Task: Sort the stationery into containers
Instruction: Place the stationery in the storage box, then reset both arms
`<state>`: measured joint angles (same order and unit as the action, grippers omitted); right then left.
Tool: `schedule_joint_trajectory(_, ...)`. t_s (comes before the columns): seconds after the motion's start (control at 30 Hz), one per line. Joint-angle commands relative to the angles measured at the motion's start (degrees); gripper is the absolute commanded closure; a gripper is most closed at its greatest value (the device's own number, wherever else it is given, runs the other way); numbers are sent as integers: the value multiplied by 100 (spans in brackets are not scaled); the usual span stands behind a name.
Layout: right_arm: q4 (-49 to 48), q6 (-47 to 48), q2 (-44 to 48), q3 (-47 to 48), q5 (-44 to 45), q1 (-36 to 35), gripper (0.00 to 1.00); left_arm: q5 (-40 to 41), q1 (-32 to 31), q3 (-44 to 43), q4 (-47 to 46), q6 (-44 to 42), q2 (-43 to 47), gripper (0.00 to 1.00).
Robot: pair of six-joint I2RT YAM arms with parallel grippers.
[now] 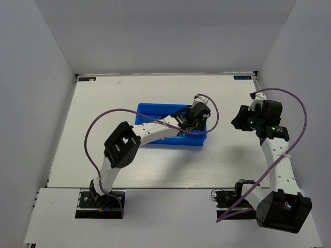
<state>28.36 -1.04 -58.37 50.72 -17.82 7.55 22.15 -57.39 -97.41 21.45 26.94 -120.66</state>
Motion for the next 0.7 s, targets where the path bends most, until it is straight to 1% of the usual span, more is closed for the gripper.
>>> schedule_joint_trajectory(0.0, -120, 42, 36, -45, -133, 45, 51, 17, 43, 98, -26, -83, 699, 72)
schedule_joint_trajectory(0.03, -120, 60, 45, -45, -151, 45, 45, 78, 52, 195, -79, -118, 824, 97)
schedule_joint_trajectory(0.07, -120, 60, 71, -71, -169, 53, 30, 87, 26, 526, -132, -153, 1112, 100)
schedule_joint_trajectory(0.1, -120, 60, 71, -36, -186, 45, 23, 88, 8, 677, -202, -258, 1289, 100)
schedule_joint_trajectory(0.13, -111, -18, 89, -44, -134, 45, 19, 105, -1, 853, -229, -407, 1900, 100)
schedule_joint_trajectory(0.17, -137, -193, 98, -45, -64, 45, 11, 105, -1, 1020, -203, -452, 2115, 100)
schedule_joint_trajectory(0.2, -146, -308, 115, -36, -37, 27, 10, 96, -1, 1561, -177, -522, 2361, 89)
schedule_joint_trajectory(0.23, -103, -466, 133, -18, 94, 36, 10, 35, 60, 1775, 24, -601, 3120, 38)
schedule_joint_trajectory(0.27, -120, -511, 115, -36, 112, 36, 10, 35, 104, 2169, 130, -611, 3389, 18)
schedule_joint_trajectory(0.3, -111, -642, 150, -53, 113, 45, 10, -70, 218, 2556, 244, -611, 3644, 3)
schedule_joint_trajectory(0.33, -120, -617, 176, -53, 121, 45, 10, -149, 306, 2734, 620, -611, 4447, 0)
schedule_joint_trajectory(0.4, -155, -713, 220, -106, -1, 45, 10, -403, 700, 3558, 824, -576, 4980, 0)
schedule_joint_trajectory(0.43, -173, -731, 221, -132, -45, 36, 10, -457, 833, 3953, 1104, -576, 5565, 0)
schedule_joint_trajectory(0.47, -173, -801, 247, -150, -98, 36, 10, -536, 1095, 4157, 1176, -584, 6093, 0)
schedule_joint_trajectory(0.5, -216, -784, 247, -194, -333, 36, 10, -824, 1463, 4342, 1229, -593, 6638, 0)
schedule_joint_trajectory(0.53, -243, -784, 264, -220, -440, 45, 10, -914, 1658, 4840, 1369, -585, 6869, 0)
schedule_joint_trajectory(0.57, -252, -671, 256, -238, -659, 36, 10, -1028, 2017, 4976, 1501, -593, 7516, 0)
schedule_joint_trajectory(0.6, -295, -626, 265, -308, -887, 45, 10, -1342, 2343, 5090, 1546, -637, 7696, 0)
schedule_joint_trajectory(0.63, -322, -573, 299, -369, -1029, 27, 10, -1449, 2511, 5439, 1607, -655, 7846, 0)
schedule_joint_trajectory(0.67, -444, -503, 317, -396, -1134, 36, 10, -1538, 2774, 5521, 1660, -690, 8222, 0)
